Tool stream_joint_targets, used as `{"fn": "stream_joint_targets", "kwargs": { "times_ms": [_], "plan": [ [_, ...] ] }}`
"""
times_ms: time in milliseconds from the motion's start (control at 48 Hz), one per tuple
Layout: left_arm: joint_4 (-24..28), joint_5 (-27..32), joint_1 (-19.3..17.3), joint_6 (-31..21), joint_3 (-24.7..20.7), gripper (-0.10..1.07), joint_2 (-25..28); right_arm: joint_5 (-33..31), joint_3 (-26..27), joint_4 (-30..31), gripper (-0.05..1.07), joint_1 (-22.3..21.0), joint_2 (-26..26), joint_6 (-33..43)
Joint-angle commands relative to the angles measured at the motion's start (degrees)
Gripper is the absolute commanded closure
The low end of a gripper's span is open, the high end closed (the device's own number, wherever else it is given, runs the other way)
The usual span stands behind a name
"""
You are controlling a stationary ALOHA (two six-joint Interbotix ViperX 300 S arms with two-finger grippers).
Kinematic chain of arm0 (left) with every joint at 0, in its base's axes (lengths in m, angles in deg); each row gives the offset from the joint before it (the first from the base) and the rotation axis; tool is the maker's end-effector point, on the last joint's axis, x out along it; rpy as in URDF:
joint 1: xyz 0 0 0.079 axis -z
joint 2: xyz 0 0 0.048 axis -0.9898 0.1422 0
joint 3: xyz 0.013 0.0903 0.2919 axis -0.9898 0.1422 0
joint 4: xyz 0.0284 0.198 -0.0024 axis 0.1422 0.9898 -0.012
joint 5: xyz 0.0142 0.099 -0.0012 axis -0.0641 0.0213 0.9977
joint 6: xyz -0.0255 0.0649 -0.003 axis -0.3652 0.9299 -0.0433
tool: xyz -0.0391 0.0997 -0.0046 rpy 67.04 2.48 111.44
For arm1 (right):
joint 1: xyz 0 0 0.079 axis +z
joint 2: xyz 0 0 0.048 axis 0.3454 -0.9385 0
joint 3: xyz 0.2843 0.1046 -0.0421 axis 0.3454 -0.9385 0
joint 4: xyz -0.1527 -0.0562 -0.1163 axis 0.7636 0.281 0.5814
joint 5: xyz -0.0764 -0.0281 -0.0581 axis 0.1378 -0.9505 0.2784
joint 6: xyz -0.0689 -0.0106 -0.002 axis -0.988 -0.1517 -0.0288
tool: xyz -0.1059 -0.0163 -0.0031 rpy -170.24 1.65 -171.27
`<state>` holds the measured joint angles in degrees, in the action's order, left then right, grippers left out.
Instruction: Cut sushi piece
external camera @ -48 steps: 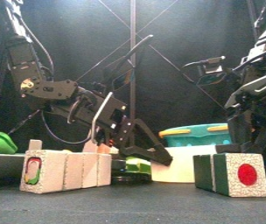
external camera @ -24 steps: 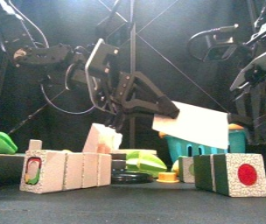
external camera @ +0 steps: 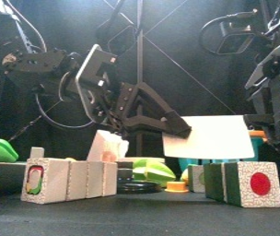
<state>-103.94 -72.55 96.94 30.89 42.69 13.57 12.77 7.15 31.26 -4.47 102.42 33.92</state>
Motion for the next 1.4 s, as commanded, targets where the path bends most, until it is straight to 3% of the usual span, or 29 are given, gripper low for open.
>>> {"fn": "stream_joint_targets", "kwargs": {
  "times_ms": [0, 1375],
  "plan": [
    [-0.53, -0.62, 0.09, 0.18, -2.37, 0.59, -0.53, 0.7, 2.29, 0.09, 0.6, -0.09, 0.53, 0.18],
    [-0.88, -0.18, 0.44, 0.0, -2.81, 0.59, 2.46, 0.88, 1.67, -1.05, 0.6, 0.44, -3.78, 0.18]
  ]
}}
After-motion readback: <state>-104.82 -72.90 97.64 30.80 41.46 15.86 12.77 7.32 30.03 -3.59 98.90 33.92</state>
